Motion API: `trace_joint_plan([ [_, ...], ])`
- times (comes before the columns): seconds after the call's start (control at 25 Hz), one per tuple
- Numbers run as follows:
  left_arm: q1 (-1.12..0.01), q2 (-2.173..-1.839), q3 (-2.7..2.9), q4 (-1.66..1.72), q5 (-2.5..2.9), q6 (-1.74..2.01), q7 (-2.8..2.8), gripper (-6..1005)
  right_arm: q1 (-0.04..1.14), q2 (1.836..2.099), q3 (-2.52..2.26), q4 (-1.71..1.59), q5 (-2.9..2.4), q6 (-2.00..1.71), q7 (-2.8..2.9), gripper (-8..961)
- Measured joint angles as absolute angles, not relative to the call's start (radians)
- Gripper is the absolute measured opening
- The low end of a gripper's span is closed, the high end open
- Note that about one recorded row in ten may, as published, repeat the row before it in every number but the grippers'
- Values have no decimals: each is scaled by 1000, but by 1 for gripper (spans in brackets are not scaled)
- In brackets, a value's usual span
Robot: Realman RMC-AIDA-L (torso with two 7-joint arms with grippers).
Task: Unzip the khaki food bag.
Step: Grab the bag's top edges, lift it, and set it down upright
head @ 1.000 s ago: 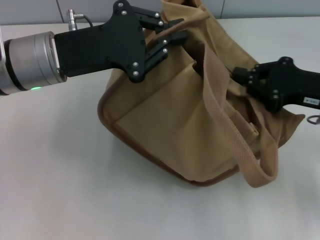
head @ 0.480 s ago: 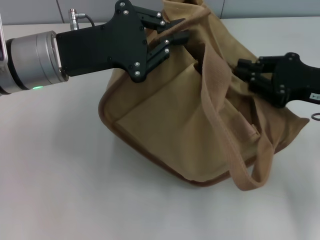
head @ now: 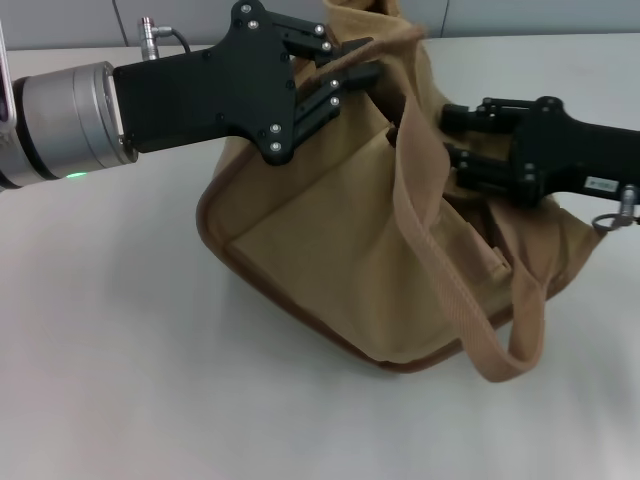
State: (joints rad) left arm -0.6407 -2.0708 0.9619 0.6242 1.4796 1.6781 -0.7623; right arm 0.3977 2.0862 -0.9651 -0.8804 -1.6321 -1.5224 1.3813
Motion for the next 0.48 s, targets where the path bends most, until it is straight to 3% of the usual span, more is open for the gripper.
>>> trace_joint_plan([
  [0.28, -641, -2072, 962, 624, 1480, 1680, -762, 87, 416, 2085, -1069, -893, -1631, -1431, 1400, 531],
  [0.48, -640, -2072, 962, 625, 1480, 1684, -762, 88, 417, 2086, -1118, -923, -1636, -1387, 1430, 360],
])
